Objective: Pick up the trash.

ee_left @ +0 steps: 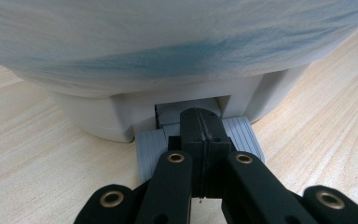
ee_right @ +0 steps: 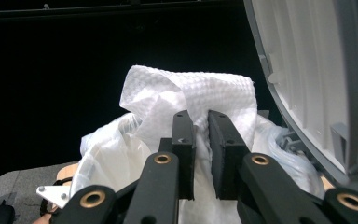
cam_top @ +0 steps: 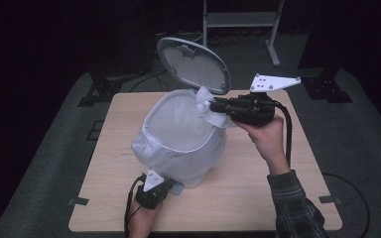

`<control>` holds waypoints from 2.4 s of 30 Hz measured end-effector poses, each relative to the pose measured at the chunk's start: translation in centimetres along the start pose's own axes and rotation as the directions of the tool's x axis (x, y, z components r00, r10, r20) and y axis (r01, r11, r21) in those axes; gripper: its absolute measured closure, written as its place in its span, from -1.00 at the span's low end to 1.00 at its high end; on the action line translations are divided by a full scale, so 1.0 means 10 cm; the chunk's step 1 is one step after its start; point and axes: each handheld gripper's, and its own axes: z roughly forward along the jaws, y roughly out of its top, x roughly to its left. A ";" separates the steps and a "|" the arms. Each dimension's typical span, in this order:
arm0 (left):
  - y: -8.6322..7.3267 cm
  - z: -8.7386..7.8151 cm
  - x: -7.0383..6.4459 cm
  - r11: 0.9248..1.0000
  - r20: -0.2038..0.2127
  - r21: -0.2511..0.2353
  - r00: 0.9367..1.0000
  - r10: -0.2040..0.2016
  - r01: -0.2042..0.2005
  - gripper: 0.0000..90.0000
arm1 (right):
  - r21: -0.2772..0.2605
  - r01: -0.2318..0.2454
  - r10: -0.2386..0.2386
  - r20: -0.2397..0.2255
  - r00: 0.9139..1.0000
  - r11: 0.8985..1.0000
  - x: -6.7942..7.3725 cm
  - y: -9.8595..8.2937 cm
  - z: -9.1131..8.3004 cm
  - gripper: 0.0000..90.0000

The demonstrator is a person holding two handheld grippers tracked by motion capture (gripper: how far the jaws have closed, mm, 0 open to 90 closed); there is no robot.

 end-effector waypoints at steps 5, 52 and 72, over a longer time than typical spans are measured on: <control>0.00 0.00 0.00 1.000 0.001 0.000 1.000 0.000 0.000 1.00 | 0.003 -0.002 0.002 -0.004 1.000 1.000 0.02 0.04 0.07 0.79; 0.00 0.00 -0.02 1.000 -0.013 0.001 1.000 0.018 -0.018 1.00 | 0.016 0.073 -0.073 0.002 0.997 0.997 0.23 0.23 0.75 0.38; 0.00 -0.01 -0.03 1.000 -0.022 0.003 0.999 0.031 -0.031 1.00 | 0.018 0.075 -0.075 0.030 0.997 0.997 0.23 0.13 0.49 0.29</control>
